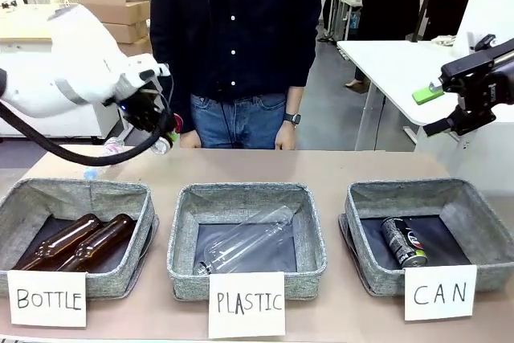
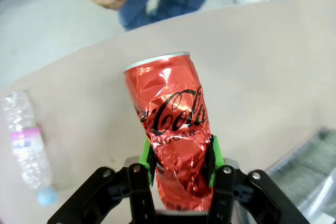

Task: Sort the can waste into the basket.
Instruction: Pick up the can waste from the table and place it in the right Fabric basket.

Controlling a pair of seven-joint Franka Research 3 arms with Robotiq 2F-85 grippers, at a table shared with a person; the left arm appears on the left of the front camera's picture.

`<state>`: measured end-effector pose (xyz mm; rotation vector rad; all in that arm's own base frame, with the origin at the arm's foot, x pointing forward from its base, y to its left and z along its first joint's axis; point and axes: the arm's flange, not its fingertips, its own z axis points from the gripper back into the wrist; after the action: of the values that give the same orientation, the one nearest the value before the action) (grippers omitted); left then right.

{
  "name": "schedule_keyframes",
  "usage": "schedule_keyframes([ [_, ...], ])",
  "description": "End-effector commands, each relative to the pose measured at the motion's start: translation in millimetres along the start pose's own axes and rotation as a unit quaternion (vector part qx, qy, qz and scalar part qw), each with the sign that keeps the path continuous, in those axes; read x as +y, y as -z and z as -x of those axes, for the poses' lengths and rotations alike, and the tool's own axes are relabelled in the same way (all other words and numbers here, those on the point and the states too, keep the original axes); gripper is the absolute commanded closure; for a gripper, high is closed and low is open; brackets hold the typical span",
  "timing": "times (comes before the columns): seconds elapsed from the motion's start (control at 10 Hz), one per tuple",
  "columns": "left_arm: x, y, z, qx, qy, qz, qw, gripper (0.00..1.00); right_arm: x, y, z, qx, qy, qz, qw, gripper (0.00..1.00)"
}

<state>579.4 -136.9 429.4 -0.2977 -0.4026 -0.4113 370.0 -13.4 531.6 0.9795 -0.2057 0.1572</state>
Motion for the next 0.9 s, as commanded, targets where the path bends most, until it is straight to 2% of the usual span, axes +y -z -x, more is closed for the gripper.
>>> schedule_keyframes([
  [0.0, -3, -58, 40, 0.014, 0.027, 0.082, 0.996, 0.93, 2, -2, 1, 0.006, 0.006, 0.004, 1.000, 0.00],
  [0.2, -32, -164, 96, -0.016, 0.106, 0.212, 0.971, 0.93, 2, -2, 1, 0.006, 0.006, 0.004, 1.000, 0.00],
  [0.3, -40, -201, 125, -0.042, 0.148, 0.253, 0.955, 0.93, 2, -2, 1, 0.006, 0.006, 0.004, 1.000, 0.00],
  [0.5, -59, -236, 176, -0.062, 0.222, 0.304, 0.924, 0.93, 2, -2, 1, 0.006, 0.006, 0.004, 1.000, 0.00],
  [0.7, -47, -271, 234, -0.119, 0.235, 0.325, 0.908, 0.93, 2, -2, 1, 0.006, 0.006, 0.004, 1.000, 0.00],
  [0.8, -67, -256, 186, -0.072, 0.221, 0.309, 0.922, 0.93, 2, -2, 1, 0.006, 0.006, 0.004, 1.000, 0.00],
])
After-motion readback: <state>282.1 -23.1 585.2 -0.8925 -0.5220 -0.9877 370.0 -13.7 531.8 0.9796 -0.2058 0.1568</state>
